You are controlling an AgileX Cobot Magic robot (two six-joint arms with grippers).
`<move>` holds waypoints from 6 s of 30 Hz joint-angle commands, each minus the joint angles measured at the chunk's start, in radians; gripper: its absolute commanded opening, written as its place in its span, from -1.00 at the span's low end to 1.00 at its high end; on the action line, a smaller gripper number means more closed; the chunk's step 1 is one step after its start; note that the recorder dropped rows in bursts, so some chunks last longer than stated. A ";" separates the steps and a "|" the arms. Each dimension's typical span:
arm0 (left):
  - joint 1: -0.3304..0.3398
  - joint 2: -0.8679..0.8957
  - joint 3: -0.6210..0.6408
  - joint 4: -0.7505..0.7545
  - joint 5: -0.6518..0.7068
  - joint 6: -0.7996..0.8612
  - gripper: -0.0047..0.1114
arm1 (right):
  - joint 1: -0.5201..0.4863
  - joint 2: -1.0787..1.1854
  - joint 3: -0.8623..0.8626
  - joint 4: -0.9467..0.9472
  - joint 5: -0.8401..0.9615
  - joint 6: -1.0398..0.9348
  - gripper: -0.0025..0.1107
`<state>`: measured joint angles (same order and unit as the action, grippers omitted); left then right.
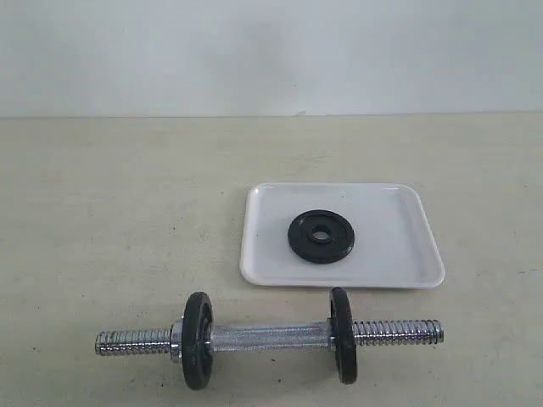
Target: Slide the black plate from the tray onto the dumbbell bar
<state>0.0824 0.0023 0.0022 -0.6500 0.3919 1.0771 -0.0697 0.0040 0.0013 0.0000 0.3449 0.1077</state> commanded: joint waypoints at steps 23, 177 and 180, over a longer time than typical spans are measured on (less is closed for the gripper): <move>-0.005 -0.002 -0.002 -0.004 -0.002 0.005 -0.45 | -0.005 -0.004 -0.001 0.000 -0.011 -0.006 -0.93; -0.005 -0.002 -0.466 -0.515 0.416 0.699 -0.45 | 0.092 -0.004 -0.001 0.000 -0.011 -0.006 -0.93; -0.005 -0.002 -0.466 -0.232 0.374 0.675 -0.45 | 0.101 -0.004 -0.001 0.000 -0.011 -0.006 -0.93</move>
<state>0.0824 -0.0032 -0.4693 -1.1266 0.7890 1.7258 0.0223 0.0040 0.0013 0.0000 0.3449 0.1077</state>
